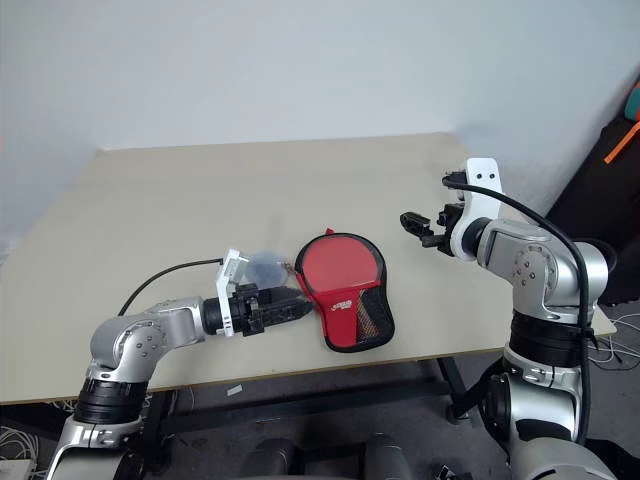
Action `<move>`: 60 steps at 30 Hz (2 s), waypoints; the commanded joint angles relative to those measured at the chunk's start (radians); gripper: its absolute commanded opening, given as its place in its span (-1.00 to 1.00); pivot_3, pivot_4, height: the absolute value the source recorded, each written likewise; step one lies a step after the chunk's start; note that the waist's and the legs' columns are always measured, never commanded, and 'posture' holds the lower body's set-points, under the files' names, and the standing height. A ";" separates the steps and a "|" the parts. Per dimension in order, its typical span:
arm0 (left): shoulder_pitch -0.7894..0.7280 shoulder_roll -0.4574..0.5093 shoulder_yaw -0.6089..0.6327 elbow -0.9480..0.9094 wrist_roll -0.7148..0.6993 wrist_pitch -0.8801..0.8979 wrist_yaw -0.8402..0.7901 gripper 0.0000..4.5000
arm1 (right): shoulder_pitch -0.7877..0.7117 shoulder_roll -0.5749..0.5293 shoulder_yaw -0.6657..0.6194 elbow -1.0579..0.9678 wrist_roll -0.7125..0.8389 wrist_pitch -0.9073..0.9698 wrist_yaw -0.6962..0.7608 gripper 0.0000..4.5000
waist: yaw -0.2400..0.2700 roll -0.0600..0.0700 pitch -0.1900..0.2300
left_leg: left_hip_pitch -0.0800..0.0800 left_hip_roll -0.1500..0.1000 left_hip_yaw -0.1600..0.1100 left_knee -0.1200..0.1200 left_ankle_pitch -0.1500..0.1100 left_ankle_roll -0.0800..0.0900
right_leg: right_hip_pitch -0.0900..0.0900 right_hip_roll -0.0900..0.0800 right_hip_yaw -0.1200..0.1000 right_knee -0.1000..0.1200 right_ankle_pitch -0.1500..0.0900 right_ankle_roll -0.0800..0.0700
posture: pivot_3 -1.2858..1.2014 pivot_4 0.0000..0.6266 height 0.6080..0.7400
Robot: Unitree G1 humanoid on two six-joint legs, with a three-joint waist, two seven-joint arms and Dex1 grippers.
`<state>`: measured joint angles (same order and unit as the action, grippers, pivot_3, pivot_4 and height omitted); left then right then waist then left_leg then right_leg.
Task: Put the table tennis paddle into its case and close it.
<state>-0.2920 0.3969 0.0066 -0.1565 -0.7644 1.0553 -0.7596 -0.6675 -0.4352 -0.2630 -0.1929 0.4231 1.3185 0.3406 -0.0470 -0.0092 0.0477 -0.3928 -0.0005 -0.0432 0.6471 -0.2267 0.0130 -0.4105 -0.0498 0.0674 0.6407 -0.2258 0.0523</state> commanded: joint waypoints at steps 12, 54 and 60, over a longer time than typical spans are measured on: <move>0.008 -0.144 -0.022 0.057 -0.032 0.138 0.108 0.99 | 0.010 0.091 -0.008 -0.096 0.037 0.013 -0.061 1.00 | 0.000 0.000 0.000 | 0.000 0.000 0.000 0.000 0.000 0.000 | 0.000 0.000 0.000 0.000 0.000 0.000 | 0.03 -1.00 1.00; -0.087 -0.319 0.077 0.260 0.023 0.355 0.363 -0.76 | 0.017 0.225 -0.016 -0.160 0.046 0.053 -0.154 1.00 | 0.001 0.002 -0.002 | 0.000 -0.002 -0.001 0.000 0.000 0.000 | 0.001 -0.001 0.000 -0.001 0.000 0.000 | 0.03 -1.00 1.00; -0.085 -0.317 0.065 0.252 0.021 0.368 0.345 -0.76 | 0.012 0.236 -0.014 -0.158 0.047 0.051 -0.161 1.00 | 0.001 0.005 -0.003 | 0.000 -0.002 -0.001 0.000 0.000 0.000 | 0.002 -0.001 0.000 -0.001 0.000 0.000 | 0.03 -1.00 1.00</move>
<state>-0.3804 0.0912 0.1055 0.0795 -0.7443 1.3974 -0.4053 -0.6214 -0.2045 -0.2680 -0.3158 0.4527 1.3772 0.1840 -0.0462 -0.0043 0.0444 -0.3924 -0.0028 -0.0438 0.6473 -0.2268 0.0130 -0.4089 -0.0512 0.0676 0.6397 -0.2261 0.0527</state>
